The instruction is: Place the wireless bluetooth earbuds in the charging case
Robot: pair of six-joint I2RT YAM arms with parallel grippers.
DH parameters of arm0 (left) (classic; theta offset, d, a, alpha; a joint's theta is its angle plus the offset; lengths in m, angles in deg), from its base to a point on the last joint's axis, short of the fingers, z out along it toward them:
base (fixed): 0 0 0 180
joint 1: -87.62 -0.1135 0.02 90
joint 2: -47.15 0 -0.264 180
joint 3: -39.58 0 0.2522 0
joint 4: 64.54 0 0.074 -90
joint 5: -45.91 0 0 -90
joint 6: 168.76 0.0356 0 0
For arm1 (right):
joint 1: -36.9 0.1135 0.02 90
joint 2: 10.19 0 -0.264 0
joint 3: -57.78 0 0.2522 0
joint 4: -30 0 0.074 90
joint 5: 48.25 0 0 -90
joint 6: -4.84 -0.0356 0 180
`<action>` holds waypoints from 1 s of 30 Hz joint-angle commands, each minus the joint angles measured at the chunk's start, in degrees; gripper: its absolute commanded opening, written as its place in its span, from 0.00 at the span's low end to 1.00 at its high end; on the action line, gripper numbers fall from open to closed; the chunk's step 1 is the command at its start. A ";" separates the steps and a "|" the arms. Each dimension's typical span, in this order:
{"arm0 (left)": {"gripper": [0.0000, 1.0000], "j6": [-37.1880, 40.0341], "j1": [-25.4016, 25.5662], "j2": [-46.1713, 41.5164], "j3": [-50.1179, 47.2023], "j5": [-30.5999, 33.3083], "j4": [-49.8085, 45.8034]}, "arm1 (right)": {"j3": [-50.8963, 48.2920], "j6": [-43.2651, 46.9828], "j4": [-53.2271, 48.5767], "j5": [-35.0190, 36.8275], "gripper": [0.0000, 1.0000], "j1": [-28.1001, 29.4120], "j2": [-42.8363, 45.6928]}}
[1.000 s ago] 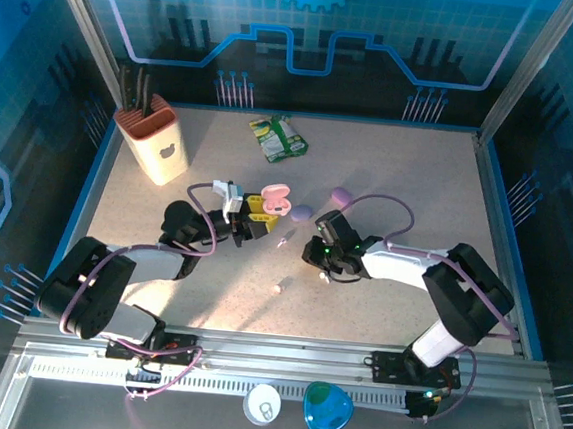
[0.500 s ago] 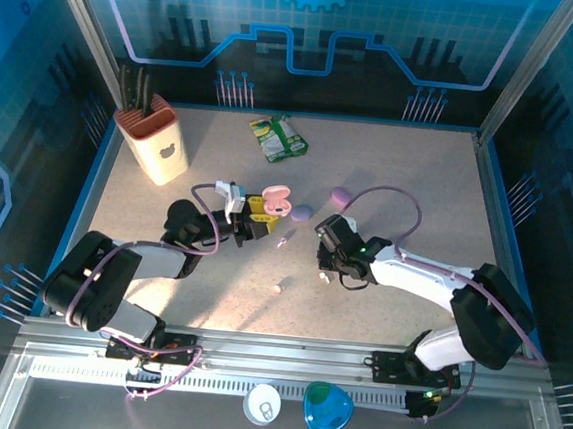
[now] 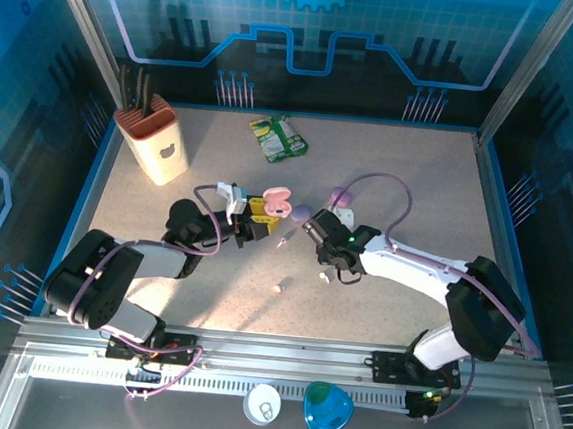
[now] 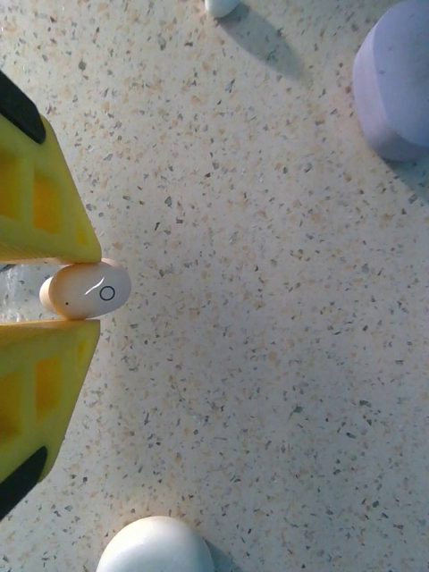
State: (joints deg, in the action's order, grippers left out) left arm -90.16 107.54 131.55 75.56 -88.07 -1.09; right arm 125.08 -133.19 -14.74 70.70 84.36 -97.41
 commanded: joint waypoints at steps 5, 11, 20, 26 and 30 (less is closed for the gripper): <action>0.35 1.73 -0.59 0.68 -0.44 -1.41 0.79 | 2.02 -2.70 -3.81 1.40 0.23 1.70 -4.81; 0.35 1.65 -0.59 1.53 -0.21 -1.45 0.91 | 1.36 -2.11 -2.50 2.13 0.23 2.42 -4.56; 0.35 4.48 -0.15 1.80 -0.89 -3.23 -0.58 | -7.96 9.69 12.38 0.11 0.23 2.71 10.39; 0.35 5.74 -0.07 1.51 -1.32 -3.16 -2.94 | -12.22 21.31 21.53 -9.80 0.23 2.58 21.18; 0.35 5.77 0.18 1.55 -1.70 -3.08 -2.86 | -12.33 24.87 22.92 -17.61 0.22 1.93 26.66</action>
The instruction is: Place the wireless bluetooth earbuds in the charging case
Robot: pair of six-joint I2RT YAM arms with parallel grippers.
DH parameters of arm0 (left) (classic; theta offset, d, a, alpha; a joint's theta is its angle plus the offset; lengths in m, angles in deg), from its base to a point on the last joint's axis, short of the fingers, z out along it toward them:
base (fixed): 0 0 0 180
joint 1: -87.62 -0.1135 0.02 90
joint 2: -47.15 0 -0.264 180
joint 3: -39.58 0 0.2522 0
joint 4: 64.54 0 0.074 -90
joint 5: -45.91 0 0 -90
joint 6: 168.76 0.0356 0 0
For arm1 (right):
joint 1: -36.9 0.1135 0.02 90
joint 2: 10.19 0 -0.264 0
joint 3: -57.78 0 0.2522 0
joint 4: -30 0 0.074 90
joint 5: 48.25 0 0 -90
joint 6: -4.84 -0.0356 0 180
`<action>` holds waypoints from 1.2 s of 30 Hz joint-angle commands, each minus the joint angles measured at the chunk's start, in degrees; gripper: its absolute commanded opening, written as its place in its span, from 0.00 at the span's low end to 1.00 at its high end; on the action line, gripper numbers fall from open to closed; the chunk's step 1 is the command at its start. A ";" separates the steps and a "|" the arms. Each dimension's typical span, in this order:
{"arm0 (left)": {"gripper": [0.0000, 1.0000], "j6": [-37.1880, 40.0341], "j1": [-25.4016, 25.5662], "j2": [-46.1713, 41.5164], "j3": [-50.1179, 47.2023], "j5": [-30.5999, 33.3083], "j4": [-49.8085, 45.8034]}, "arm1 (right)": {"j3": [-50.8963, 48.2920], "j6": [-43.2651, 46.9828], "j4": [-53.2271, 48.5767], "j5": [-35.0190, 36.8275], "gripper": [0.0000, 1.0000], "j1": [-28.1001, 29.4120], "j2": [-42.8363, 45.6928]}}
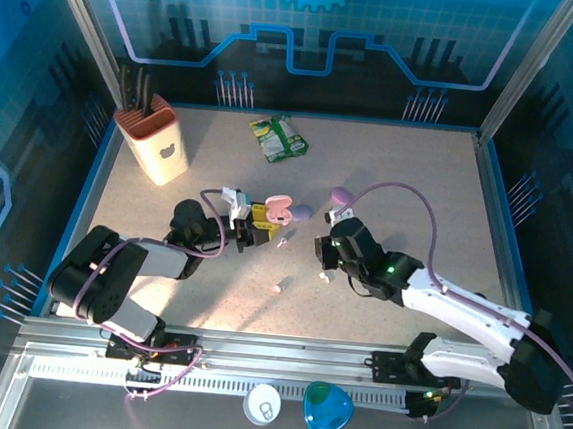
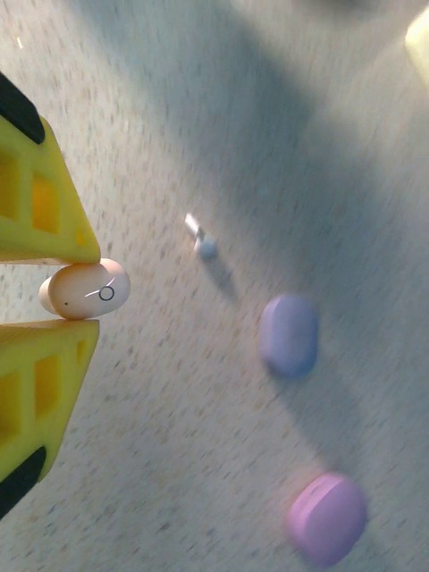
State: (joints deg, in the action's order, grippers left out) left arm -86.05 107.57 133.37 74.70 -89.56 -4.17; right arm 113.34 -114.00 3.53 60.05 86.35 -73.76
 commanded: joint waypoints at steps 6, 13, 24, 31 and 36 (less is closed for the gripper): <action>0.35 1.93 1.01 0.45 -1.15 -1.97 0.70 | 1.64 8.86 6.21 -15.76 0.22 -0.49 6.35; 0.35 1.57 2.45 1.06 -0.84 -3.35 1.28 | 6.01 10.21 6.88 -19.61 0.23 -0.75 3.74; 0.35 -2.09 3.06 1.57 -1.78 -6.08 6.15 | 8.29 10.21 9.80 -20.68 0.22 -3.05 -1.77; 0.34 -2.31 3.08 1.19 -1.85 -6.60 6.11 | 7.62 9.20 10.32 -21.38 0.22 -3.92 -2.52; 0.34 -2.47 3.08 1.31 -1.61 -6.48 6.12 | 7.19 8.63 10.87 -22.41 0.22 -4.03 -2.92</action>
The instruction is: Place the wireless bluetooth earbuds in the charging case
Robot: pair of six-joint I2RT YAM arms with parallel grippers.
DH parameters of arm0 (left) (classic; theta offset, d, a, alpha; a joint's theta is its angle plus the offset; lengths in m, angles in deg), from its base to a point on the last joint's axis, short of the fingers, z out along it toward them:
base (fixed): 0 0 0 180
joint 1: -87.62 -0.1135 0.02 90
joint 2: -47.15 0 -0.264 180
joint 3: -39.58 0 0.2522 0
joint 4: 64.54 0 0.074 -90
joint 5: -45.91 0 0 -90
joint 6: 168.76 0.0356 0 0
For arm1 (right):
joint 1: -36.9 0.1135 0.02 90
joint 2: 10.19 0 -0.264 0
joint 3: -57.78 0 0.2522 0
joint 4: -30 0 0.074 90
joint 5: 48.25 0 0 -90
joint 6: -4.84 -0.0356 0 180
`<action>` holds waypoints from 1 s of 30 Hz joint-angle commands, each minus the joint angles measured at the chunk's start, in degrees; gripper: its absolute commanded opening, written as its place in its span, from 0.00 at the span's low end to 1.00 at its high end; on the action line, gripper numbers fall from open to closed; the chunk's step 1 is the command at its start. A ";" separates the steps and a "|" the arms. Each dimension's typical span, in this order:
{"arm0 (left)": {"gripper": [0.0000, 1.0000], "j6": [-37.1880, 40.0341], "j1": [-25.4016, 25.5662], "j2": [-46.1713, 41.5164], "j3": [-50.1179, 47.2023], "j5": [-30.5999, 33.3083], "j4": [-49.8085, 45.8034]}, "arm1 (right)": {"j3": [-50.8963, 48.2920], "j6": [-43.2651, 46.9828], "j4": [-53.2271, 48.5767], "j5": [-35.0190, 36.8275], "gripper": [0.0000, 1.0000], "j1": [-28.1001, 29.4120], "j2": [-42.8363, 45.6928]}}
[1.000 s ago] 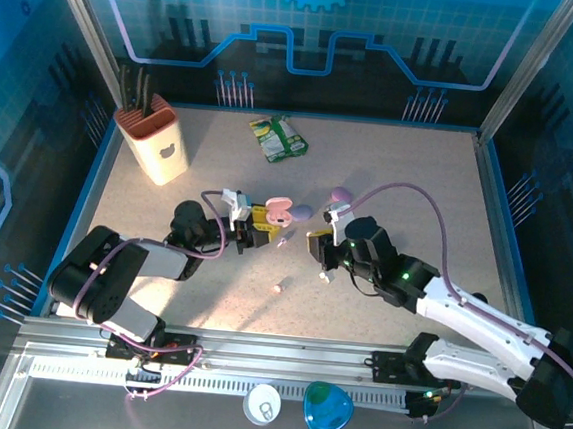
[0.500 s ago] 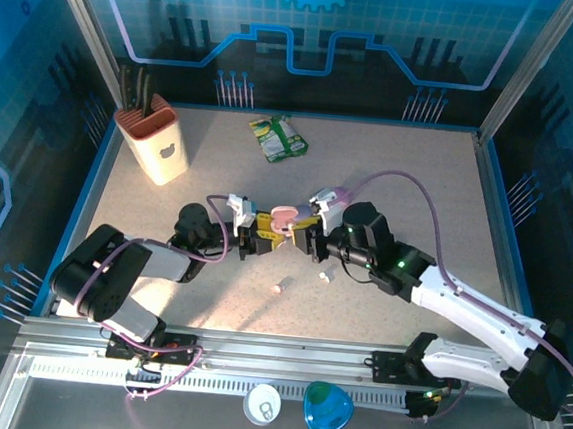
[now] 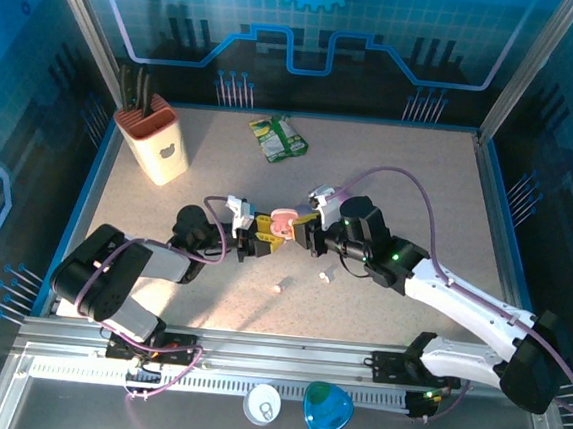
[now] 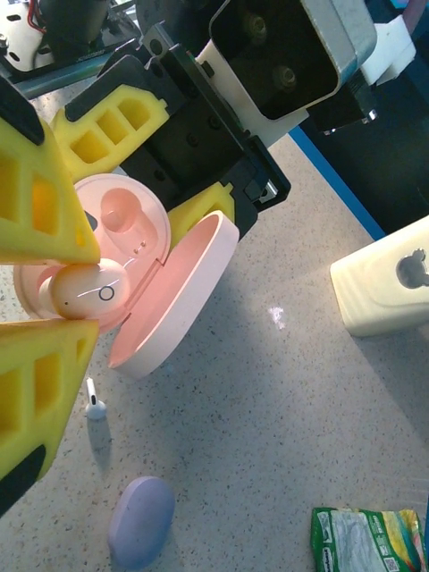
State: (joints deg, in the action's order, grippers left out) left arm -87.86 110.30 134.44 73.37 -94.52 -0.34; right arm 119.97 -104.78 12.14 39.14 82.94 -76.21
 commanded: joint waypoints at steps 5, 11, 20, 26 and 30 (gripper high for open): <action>0.34 -0.66 0.33 0.15 -0.21 -1.42 2.29 | 0.54 -1.13 2.59 -2.35 0.22 -0.83 -1.71; 0.34 -0.72 0.30 -0.39 -0.35 -0.82 2.29 | -0.18 -1.48 2.74 -2.25 0.22 -1.00 -2.27; 0.34 0.05 0.35 -0.39 0.12 1.74 2.33 | -0.65 -1.92 1.30 -2.61 0.26 -1.18 -1.22; 0.34 0.18 0.28 0.21 0.71 2.31 2.33 | -0.69 -2.71 1.81 -2.22 0.43 -1.22 1.00; 0.35 1.13 0.03 0.85 0.38 3.31 2.33 | -1.99 -1.92 0.15 -0.16 0.54 -1.64 4.14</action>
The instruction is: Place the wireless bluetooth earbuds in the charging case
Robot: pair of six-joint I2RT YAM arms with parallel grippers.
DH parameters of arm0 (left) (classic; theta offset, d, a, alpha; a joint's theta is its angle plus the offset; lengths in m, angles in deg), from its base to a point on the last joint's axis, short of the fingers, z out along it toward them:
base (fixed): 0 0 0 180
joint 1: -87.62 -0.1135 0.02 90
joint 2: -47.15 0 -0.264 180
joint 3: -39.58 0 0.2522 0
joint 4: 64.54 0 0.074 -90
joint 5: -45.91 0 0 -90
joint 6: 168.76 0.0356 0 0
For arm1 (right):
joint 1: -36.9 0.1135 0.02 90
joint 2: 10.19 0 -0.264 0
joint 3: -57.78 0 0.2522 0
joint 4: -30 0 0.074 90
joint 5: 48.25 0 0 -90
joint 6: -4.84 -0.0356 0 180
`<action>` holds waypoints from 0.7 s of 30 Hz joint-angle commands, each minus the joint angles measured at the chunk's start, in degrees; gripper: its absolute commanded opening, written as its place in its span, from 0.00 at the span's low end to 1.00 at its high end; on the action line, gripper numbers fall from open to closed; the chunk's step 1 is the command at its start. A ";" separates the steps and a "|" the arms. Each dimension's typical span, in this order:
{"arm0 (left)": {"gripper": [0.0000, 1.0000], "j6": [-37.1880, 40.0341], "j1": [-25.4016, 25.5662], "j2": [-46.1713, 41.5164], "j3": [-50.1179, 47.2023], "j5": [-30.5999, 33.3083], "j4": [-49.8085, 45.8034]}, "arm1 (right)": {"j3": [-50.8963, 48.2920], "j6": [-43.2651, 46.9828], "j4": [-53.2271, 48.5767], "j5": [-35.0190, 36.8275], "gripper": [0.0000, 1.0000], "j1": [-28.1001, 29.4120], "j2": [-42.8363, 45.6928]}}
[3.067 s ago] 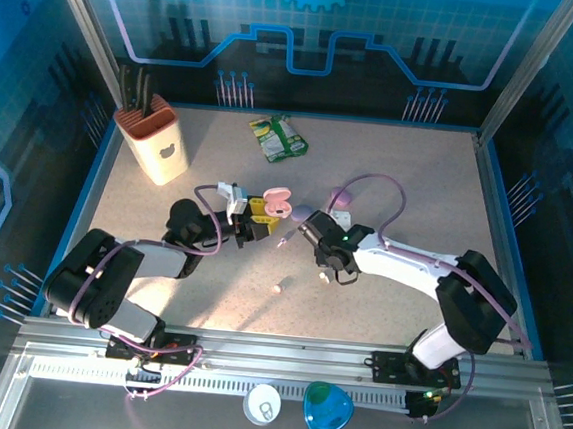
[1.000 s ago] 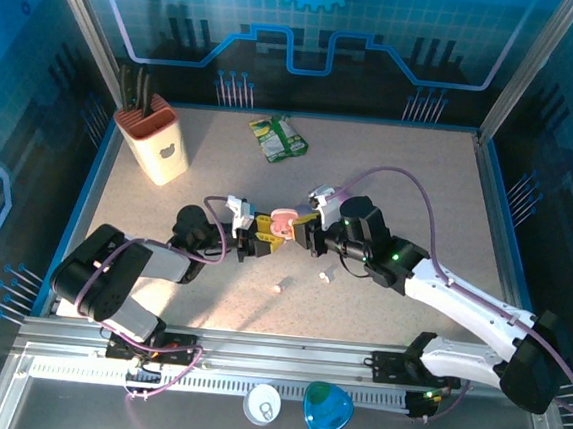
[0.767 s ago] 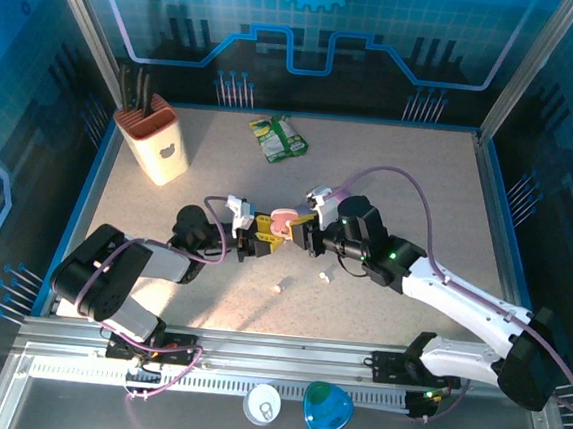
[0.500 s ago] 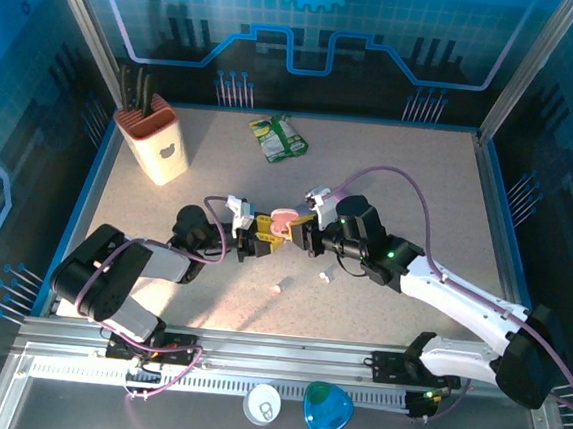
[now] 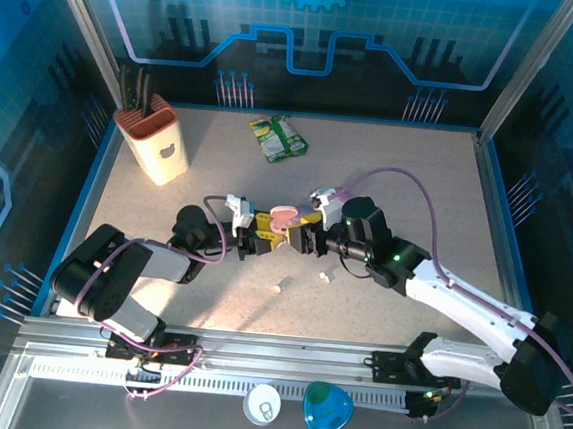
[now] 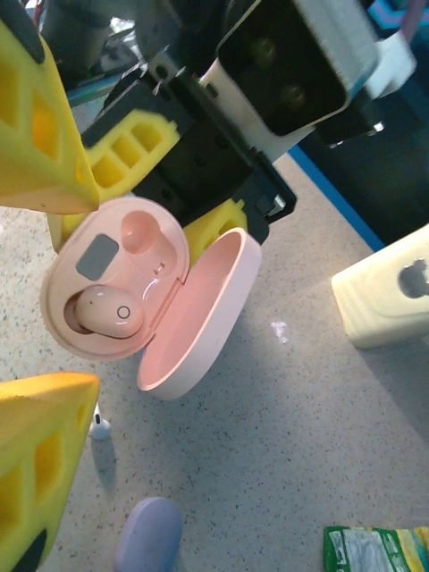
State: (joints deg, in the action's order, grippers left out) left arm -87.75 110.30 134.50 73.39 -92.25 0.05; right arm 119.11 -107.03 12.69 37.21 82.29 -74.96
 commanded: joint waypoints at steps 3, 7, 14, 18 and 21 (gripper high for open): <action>0.35 1.58 -0.99 1.33 0.16 2.03 1.99 | -4.51 0.23 1.23 1.95 0.57 -1.13 6.48; 0.35 1.82 -3.33 1.41 0.64 2.70 1.95 | -7.52 1.82 -1.14 4.36 0.59 0.91 8.49; 0.34 1.56 -8.00 1.06 1.65 3.05 1.88 | -9.08 2.72 -3.49 14.57 0.61 12.06 3.27; 0.34 1.46 -10.59 0.13 2.22 3.19 0.92 | -4.08 -2.67 -10.30 20.08 0.59 15.69 -5.80; 0.34 1.51 -12.74 -0.77 3.18 5.85 -2.83 | 2.26 -8.96 -19.68 28.02 0.56 18.35 -15.01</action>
State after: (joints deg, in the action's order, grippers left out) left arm -87.40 99.26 135.27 74.83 -88.82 -0.96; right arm 116.45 -109.89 2.28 55.97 98.68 -84.97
